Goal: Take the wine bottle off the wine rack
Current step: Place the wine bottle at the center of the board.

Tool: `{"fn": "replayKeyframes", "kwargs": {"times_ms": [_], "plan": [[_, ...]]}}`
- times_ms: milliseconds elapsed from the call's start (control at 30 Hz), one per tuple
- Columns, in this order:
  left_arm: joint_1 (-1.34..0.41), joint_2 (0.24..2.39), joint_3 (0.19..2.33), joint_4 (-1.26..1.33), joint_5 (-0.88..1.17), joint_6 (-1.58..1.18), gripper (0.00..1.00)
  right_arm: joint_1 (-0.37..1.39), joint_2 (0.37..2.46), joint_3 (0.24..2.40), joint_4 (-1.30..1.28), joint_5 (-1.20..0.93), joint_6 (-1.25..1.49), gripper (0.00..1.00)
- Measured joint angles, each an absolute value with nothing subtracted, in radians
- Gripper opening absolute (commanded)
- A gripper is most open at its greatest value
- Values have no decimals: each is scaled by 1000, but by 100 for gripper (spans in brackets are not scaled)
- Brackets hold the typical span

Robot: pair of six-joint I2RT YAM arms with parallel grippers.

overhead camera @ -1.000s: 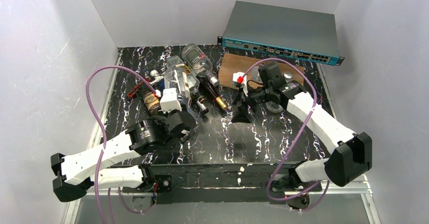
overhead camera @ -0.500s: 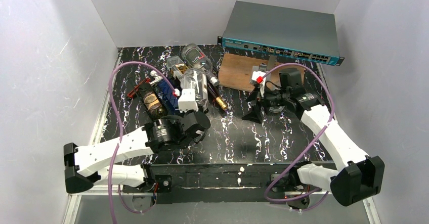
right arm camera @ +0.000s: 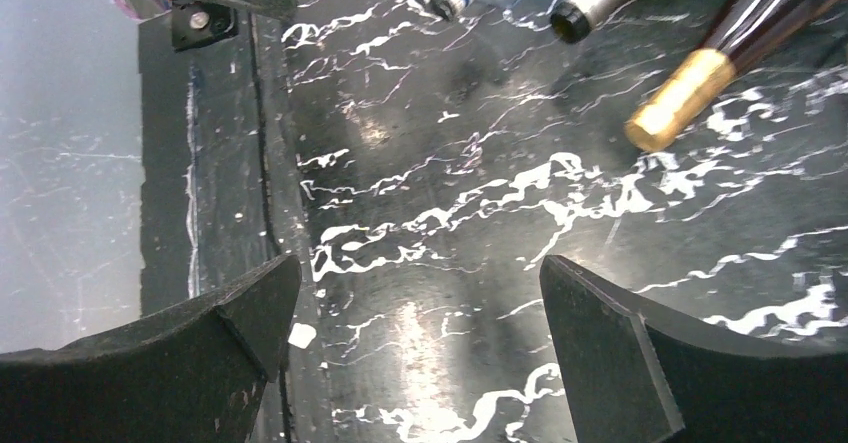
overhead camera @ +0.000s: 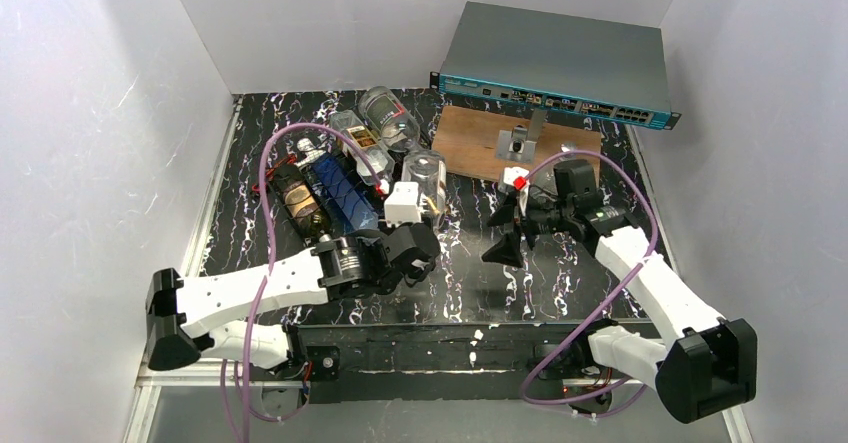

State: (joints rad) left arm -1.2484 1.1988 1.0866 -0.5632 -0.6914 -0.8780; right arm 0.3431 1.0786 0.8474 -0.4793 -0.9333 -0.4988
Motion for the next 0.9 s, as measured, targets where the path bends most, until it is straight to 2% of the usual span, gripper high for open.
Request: {"fn": "replayKeyframes", "kwargs": {"times_ms": [433,900], "plan": [[-1268,1334,1088,-461,-601,-871,0,393,1125,672,-138,-899,-329,100],[-1279,1387,1089,-415,-504,-928,0,394,1124,615,-88,-794,-369,100]]}}
